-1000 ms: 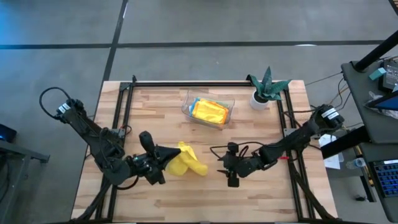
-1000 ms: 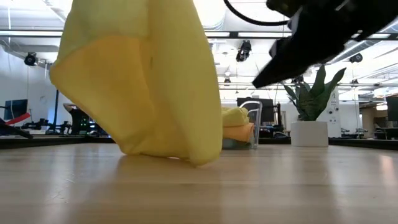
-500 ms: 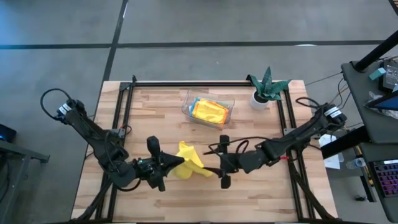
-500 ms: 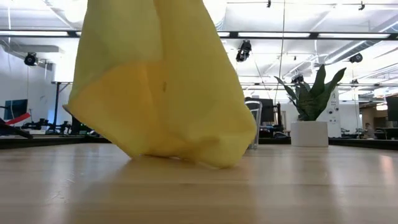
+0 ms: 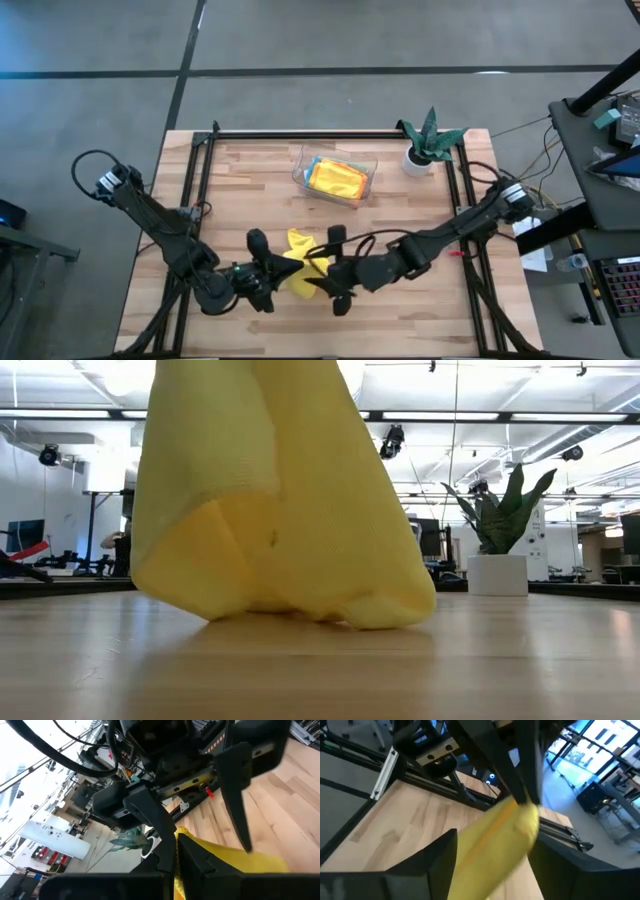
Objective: Fold microfiber towels
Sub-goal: Fold the yellow towel
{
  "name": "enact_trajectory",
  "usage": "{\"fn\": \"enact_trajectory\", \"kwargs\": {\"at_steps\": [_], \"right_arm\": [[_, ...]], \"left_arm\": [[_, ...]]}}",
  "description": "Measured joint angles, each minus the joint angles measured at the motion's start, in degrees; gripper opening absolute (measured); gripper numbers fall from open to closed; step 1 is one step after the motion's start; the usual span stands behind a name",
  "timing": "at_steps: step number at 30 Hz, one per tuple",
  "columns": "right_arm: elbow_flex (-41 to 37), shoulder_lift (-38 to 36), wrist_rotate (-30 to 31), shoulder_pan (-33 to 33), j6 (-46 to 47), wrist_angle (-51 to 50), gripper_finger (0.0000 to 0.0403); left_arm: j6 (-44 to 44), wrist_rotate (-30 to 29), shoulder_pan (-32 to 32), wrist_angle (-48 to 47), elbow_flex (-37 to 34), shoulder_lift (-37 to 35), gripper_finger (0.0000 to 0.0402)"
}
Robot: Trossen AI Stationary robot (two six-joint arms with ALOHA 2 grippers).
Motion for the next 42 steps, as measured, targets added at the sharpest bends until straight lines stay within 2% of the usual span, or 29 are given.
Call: {"fn": "enact_trajectory", "kwargs": {"at_steps": [6,19,22,26,29,33,36,42], "right_arm": [[5.4,3.7,0.3,-0.1,-3.5,-2.6,0.0169],[8.2,3.0,0.4,-0.3,-3.0,-9.7,0.0019],[8.2,3.0,1.9,-0.3,-3.2,-10.1,0.001],[8.2,3.0,6.9,-0.3,-3.2,-10.7,0.0009],[8.2,3.0,7.7,-0.8,-2.6,-12.2,0.0008],[8.2,3.0,7.5,-1.8,-0.3,-13.6,0.0008],[8.2,3.0,7.5,-2.2,0.5,-13.7,0.0008],[8.5,3.0,7.5,-3.2,0.8,-13.7,0.0008]], "left_arm": [[-1.3,-0.1,0.0,0.0,-0.2,0.0,0.0],[-1.5,0.1,0.0,0.0,-1.8,0.0,0.0],[-2.9,-0.3,0.0,-0.1,-1.8,0.0,0.0],[-3.0,-1.6,-1.8,-1.1,-1.7,0.0,0.0004],[-3.1,-2.7,-3.6,-1.7,-1.9,0.1,0.0027],[-3.1,-7.6,-5.0,-2.2,-3.7,0.4,0.0074],[-7.0,-8.0,-5.2,-2.2,-4.7,0.4,0.0113],[-21.3,1.2,-5.2,-2.1,-8.4,4.2,0.0185]]}}
